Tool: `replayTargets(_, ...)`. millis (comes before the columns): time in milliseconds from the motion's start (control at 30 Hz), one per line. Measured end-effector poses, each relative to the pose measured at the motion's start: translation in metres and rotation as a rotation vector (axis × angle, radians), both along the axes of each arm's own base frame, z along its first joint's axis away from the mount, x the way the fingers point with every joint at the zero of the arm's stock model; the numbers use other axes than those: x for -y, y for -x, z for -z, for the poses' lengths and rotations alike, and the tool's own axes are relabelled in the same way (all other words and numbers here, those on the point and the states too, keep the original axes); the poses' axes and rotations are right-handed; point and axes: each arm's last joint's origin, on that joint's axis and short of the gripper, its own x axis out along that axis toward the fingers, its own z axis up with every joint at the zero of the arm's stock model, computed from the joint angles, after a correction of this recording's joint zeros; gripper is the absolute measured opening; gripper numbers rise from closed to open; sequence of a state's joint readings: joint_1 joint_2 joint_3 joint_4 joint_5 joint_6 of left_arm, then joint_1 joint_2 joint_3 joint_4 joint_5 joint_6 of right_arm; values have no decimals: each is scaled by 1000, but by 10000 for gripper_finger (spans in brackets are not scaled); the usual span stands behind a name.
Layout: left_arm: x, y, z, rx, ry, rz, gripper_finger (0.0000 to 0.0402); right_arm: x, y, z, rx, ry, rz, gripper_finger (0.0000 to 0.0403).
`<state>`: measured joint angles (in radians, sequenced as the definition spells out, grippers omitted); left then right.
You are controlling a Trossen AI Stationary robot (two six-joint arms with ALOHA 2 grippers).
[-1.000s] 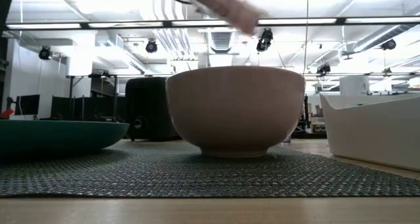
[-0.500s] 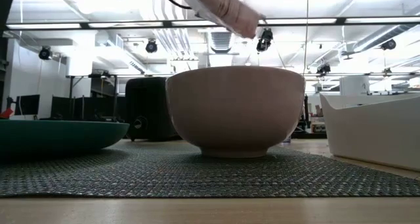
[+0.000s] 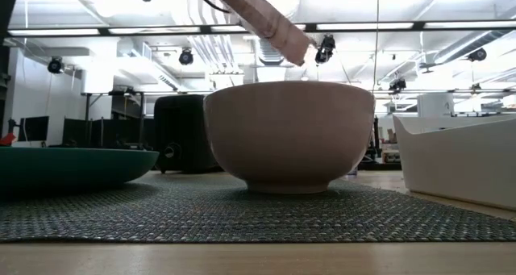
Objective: Arrange a breakfast setting
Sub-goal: Pour the cereal into the white bowl
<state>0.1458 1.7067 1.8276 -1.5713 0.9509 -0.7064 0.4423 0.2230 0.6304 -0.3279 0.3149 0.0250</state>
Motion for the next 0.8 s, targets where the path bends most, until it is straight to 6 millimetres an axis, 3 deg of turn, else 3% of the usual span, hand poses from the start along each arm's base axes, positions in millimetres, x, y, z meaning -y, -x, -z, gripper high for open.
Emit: replayTargets(800, -8, 1, 0, 24, 24, -8, 0, 0, 0, 0, -4, 2, 0, 22)
